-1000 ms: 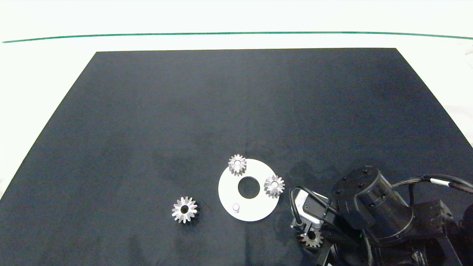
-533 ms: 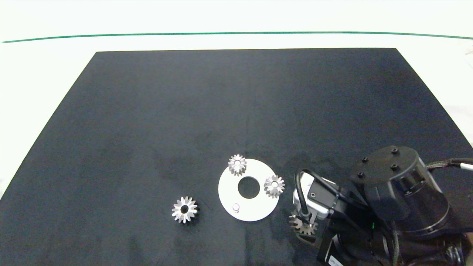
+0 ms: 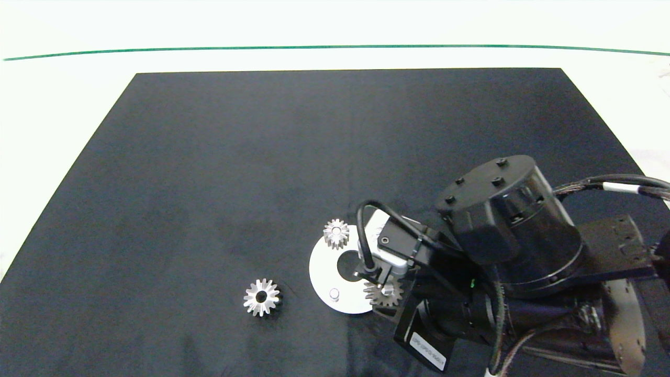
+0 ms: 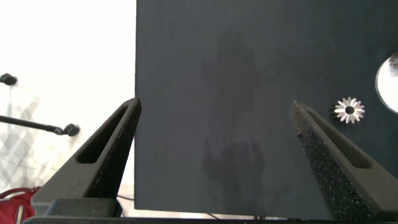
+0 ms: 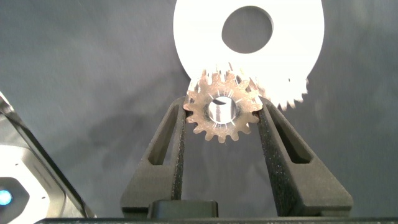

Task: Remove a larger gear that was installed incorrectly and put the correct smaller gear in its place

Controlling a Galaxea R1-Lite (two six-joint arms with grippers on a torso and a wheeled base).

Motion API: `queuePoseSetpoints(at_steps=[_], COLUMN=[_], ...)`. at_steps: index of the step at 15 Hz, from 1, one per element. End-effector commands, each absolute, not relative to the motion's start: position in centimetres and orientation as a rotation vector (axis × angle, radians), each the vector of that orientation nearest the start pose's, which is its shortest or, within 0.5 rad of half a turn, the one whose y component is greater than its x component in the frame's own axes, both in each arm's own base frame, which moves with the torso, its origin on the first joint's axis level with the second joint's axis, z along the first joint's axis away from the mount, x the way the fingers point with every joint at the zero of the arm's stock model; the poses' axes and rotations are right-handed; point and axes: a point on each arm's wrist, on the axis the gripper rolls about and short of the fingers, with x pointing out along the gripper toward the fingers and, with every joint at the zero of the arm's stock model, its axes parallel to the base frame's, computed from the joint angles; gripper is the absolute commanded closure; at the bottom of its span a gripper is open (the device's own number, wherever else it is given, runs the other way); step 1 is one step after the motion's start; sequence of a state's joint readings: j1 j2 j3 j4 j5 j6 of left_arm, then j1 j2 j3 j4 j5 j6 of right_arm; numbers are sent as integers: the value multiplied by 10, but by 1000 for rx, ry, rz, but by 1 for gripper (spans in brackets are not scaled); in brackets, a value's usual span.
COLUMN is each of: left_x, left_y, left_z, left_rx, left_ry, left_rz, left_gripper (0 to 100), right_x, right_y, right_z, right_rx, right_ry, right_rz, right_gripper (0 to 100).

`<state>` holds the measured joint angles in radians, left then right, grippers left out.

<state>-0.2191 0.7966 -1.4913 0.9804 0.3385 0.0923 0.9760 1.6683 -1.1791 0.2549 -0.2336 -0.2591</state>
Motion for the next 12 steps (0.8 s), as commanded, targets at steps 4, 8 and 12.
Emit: queuePoseSetpoints(at_steps=[4, 8, 12], left_x=[-24, -24, -24], left_y=[13, 13, 13], left_z=[355, 355, 354], left_rx=[179, 179, 180], left_ry=[291, 291, 292], left_rz=[106, 106, 106], left_gripper=[0, 0, 0], right_x=[173, 177, 184], right_y=[275, 281, 287], right_z=[199, 190, 191], right_rx=[-720, -736, -728], right_ry=[569, 591, 586], right_rz=[837, 837, 829], right_gripper=[75, 75, 75])
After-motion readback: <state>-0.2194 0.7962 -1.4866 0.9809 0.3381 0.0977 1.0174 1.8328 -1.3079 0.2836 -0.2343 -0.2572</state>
